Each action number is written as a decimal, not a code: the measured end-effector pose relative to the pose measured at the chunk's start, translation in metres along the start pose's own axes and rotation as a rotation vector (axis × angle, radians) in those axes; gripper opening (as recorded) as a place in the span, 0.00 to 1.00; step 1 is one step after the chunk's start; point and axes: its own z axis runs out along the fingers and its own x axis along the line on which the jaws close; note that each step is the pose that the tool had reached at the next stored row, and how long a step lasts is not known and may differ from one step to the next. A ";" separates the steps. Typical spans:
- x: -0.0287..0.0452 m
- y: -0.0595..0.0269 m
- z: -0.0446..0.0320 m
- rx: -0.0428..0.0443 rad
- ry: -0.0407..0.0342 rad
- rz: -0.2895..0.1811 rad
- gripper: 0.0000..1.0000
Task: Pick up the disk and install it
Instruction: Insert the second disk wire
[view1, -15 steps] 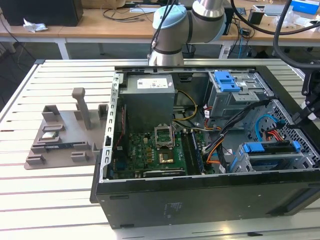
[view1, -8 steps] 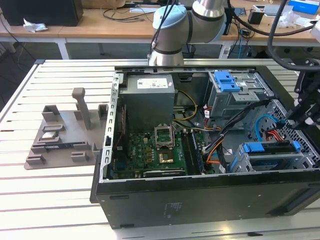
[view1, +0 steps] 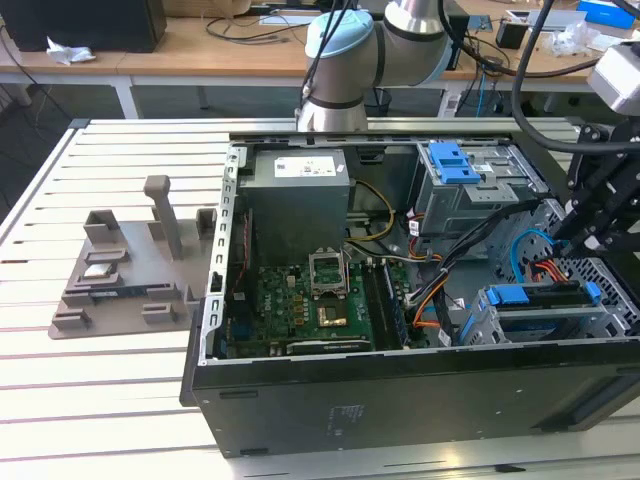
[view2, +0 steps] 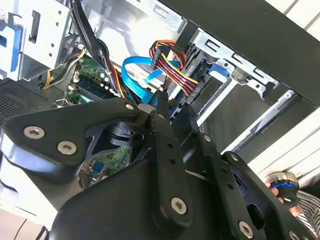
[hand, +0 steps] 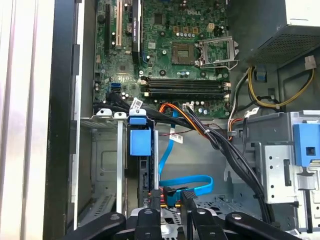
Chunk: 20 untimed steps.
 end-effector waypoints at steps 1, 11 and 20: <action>0.0002 0.0002 0.0026 0.0000 0.0001 -0.001 0.30; 0.0004 0.0002 0.0047 -0.0001 -0.0001 -0.002 0.16; 0.0087 0.0075 0.0104 -0.0009 0.0678 -0.007 0.16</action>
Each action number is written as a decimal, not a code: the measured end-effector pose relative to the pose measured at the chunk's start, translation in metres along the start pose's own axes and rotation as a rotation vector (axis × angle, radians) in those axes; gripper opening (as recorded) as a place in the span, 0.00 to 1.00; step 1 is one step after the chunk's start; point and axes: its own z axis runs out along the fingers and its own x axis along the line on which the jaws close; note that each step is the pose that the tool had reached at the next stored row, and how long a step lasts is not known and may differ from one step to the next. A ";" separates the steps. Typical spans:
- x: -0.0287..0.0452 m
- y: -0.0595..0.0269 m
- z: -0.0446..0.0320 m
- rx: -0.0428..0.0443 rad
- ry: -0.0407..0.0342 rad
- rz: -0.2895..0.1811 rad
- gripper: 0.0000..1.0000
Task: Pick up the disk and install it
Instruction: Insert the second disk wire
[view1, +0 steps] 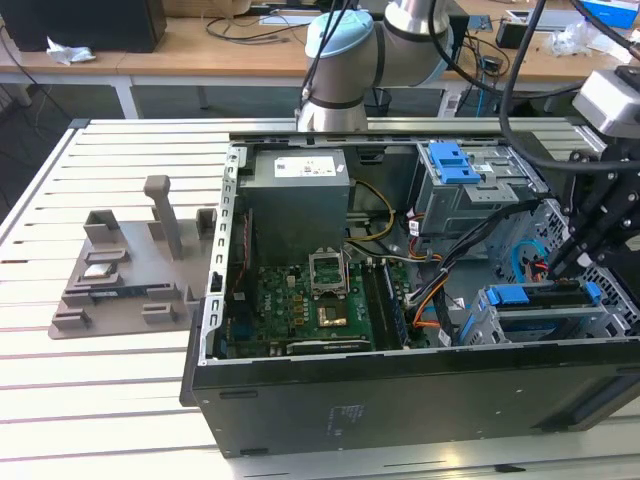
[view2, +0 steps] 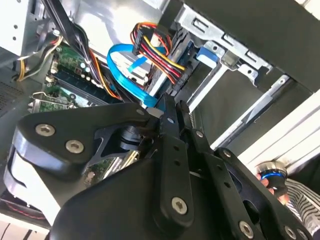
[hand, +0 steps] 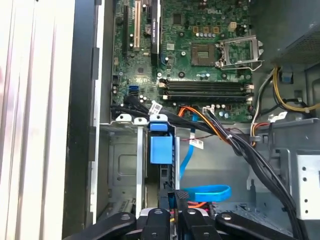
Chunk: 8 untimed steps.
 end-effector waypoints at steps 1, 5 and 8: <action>0.0015 0.0004 0.0029 0.0000 -0.0032 -0.004 0.16; 0.0012 -0.0006 0.0060 -0.0001 -0.0035 -0.016 0.16; 0.0002 -0.0038 0.0075 -0.0004 -0.0022 -0.028 0.16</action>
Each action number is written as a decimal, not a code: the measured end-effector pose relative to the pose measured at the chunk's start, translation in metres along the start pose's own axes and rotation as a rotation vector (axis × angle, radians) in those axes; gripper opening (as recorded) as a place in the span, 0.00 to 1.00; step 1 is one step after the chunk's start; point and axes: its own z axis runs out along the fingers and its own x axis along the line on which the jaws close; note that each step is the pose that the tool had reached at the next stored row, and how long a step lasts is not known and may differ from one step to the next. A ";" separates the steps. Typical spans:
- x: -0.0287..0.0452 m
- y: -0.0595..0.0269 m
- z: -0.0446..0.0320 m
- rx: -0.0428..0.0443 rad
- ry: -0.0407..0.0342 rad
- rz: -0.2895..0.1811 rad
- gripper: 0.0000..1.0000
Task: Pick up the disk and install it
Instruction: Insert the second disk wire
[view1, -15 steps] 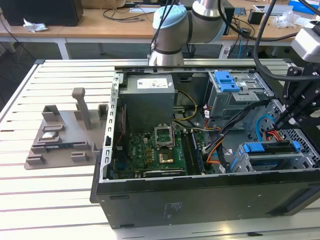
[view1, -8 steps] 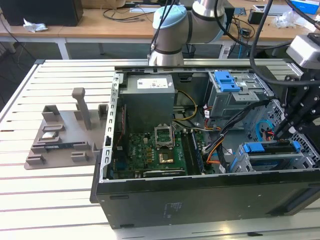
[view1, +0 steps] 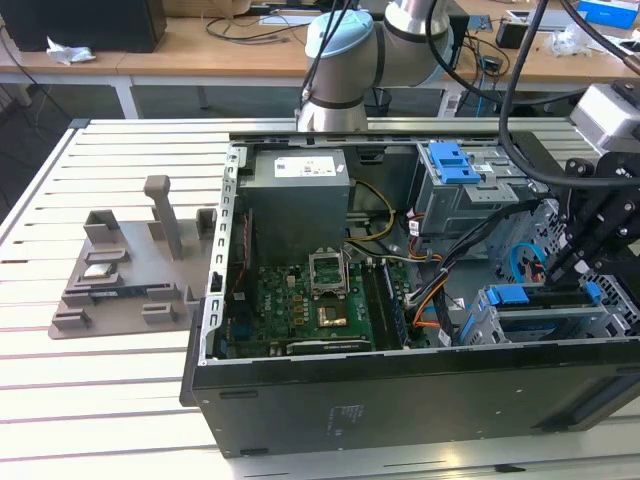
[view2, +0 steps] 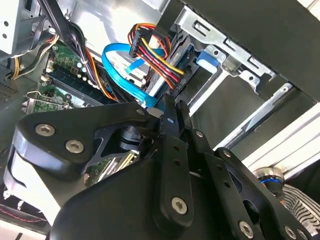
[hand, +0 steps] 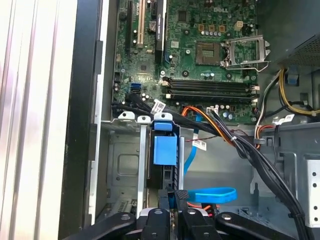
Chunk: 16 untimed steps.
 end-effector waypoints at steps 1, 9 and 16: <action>-0.0002 -0.0002 0.0016 0.0000 0.0004 -0.004 0.16; -0.0010 -0.0011 0.0076 -0.0003 0.0011 -0.023 0.16; -0.0010 -0.0017 0.0100 -0.0006 0.0021 -0.035 0.16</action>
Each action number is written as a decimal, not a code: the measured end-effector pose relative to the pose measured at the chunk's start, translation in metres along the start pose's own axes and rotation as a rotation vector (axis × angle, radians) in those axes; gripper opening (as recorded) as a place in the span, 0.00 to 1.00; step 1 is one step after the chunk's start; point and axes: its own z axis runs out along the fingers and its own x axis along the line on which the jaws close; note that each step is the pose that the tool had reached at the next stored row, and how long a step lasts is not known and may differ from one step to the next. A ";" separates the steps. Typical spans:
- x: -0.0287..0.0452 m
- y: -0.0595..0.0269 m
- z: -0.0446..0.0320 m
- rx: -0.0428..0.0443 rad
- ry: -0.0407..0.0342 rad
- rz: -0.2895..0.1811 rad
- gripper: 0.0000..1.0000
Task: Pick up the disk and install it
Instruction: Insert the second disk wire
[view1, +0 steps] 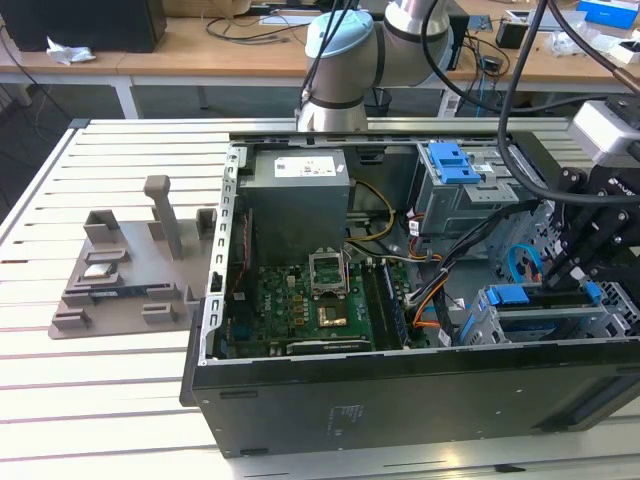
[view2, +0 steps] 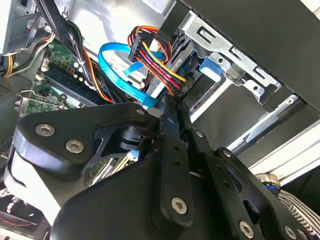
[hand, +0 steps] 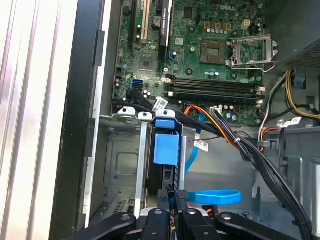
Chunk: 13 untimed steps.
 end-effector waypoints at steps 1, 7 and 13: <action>0.0000 -0.0001 0.0003 -0.0001 0.0003 -0.001 0.16; 0.0001 -0.0004 0.0023 -0.0001 0.0008 -0.004 0.16; 0.0000 -0.0004 0.0031 -0.0001 0.0006 -0.004 0.16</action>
